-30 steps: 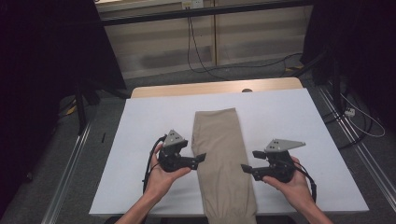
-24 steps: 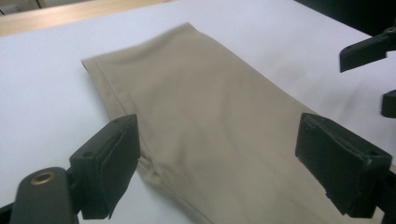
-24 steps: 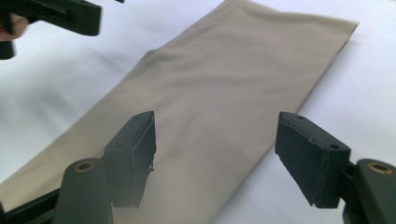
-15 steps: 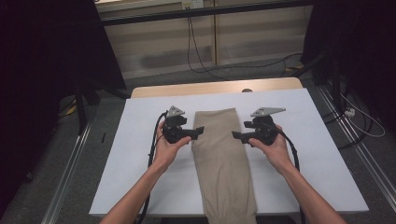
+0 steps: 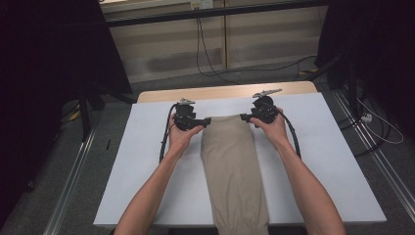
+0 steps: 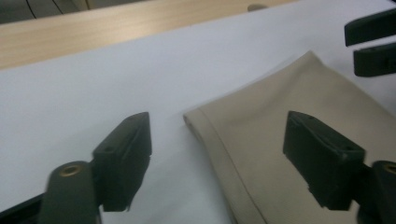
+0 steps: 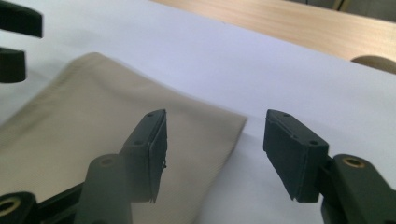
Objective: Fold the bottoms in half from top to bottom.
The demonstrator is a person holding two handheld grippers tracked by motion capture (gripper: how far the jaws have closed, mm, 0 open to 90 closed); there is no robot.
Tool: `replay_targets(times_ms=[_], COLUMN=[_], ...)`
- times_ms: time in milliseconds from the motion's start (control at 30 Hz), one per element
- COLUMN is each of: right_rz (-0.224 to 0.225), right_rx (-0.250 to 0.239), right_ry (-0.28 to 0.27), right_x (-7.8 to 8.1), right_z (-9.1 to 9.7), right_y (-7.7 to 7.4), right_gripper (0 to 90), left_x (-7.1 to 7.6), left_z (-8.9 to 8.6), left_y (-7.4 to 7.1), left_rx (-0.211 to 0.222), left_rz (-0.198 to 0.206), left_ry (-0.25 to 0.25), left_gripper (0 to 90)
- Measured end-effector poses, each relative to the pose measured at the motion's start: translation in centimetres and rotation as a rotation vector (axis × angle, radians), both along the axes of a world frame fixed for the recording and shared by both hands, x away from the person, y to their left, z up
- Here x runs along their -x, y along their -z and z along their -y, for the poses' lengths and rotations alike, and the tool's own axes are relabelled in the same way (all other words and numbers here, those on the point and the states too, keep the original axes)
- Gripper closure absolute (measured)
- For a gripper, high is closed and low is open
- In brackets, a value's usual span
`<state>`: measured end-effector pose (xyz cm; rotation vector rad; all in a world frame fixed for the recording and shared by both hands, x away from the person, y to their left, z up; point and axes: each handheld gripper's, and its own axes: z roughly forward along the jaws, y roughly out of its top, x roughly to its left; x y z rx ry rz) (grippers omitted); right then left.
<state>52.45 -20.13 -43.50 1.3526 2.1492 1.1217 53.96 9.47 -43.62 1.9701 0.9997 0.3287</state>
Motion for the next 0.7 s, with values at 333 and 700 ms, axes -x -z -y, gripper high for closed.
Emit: replay_targets(times_ms=[333,700], right_rz=[-0.028,-0.105], right_rx=[0.032,-0.066], right_ry=[0.033,-0.042], right_x=[-3.2,-3.1], right_z=[-1.3,-0.7], right_y=[2.1,2.2], right_gripper=[42.9,89.6], left_x=[-2.4,-2.4], left_z=[0.9,1.0], left_y=[2.4,2.2], left_rx=[-0.041,0.046], left_rz=[-0.062,-0.122], left_ry=[-0.049,-0.004], left_gripper=[39.7,88.1])
